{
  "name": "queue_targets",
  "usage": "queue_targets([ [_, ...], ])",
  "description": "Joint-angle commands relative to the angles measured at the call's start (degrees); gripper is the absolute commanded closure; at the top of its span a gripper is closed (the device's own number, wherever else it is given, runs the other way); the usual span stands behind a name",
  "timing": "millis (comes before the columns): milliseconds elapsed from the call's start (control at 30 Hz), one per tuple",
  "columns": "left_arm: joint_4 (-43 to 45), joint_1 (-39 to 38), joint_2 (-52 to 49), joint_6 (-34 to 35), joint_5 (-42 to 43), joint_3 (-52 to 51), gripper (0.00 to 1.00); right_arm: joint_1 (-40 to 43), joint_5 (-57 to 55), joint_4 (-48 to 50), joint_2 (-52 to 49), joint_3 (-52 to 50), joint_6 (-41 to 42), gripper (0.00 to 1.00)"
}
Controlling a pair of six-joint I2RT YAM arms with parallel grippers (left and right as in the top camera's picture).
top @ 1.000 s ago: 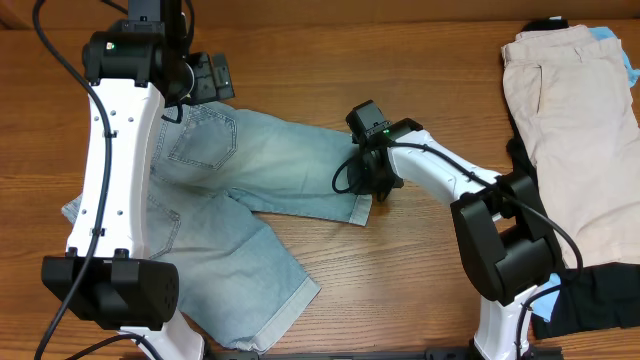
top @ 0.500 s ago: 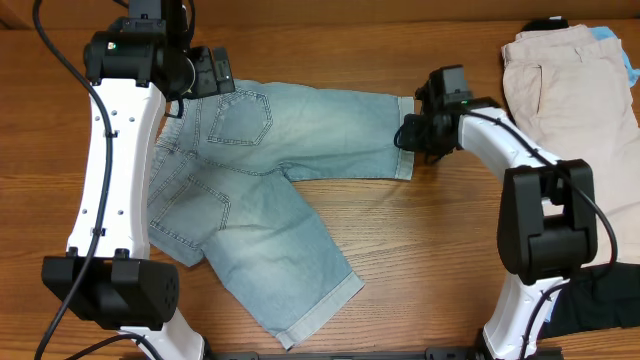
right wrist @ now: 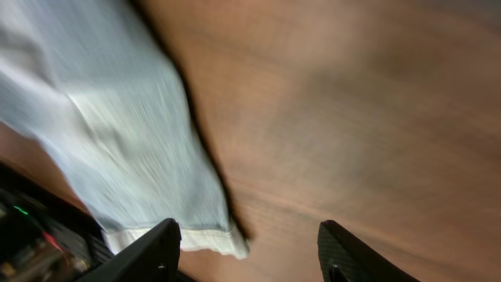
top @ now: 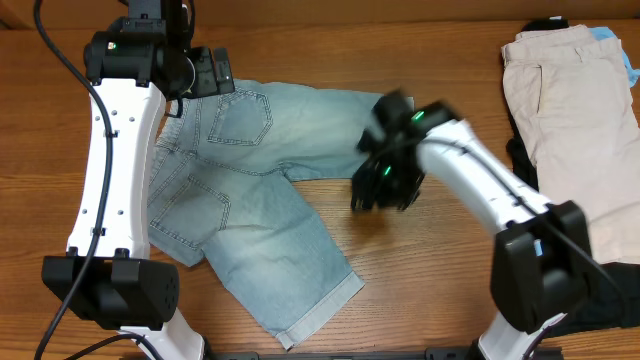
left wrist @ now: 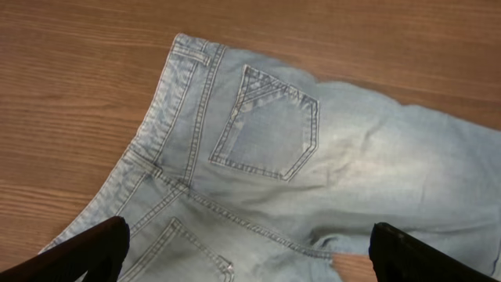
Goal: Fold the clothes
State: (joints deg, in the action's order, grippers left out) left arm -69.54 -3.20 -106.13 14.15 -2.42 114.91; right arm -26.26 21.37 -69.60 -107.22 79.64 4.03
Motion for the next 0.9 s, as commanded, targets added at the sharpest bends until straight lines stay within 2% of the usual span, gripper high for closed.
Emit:
queue_targets([
  [0,-0.5,-0.24,0.57,-2.43,-0.57,0.79,0.0,-5.44,-4.61,2.43,0.24,-7.08,7.15,0.4],
  [133,-0.55,-0.26,0.57,-2.38,-0.55,0.79,0.0,-11.02,-7.5,8.59,0.22,-13.94,14.29,0.42],
  [267,-0.74,-0.24,0.57,-2.4,-0.55,0.74,0.0,-16.28,-9.07,14.21,0.22,-18.6,18.6,0.5],
  [333,-0.9,-0.26,0.57,-2.4,-0.57,0.74,0.0,-18.51,-10.75,15.06,0.24,-20.41,21.46,0.66],
  [367,-0.94,-0.26,0.57,-2.4,-0.57,0.74,0.0,-18.97,-11.43,14.6,0.22,-20.55,22.12,0.69],
  [500,-1.31,-0.26,0.57,-2.38,-0.55,0.74,0.0,-18.88,-12.63,13.33,0.24,-20.52,25.07,0.96],
  [700,-2.21,-0.26,0.52,-2.4,-0.76,0.74,0.0,-8.92,-13.6,12.33,0.24,-19.87,24.06,0.96],
  [867,-4.46,-0.26,0.5,-2.4,-0.74,0.7,0.0,6.86,-15.65,13.68,0.24,-16.11,18.05,0.94],
])
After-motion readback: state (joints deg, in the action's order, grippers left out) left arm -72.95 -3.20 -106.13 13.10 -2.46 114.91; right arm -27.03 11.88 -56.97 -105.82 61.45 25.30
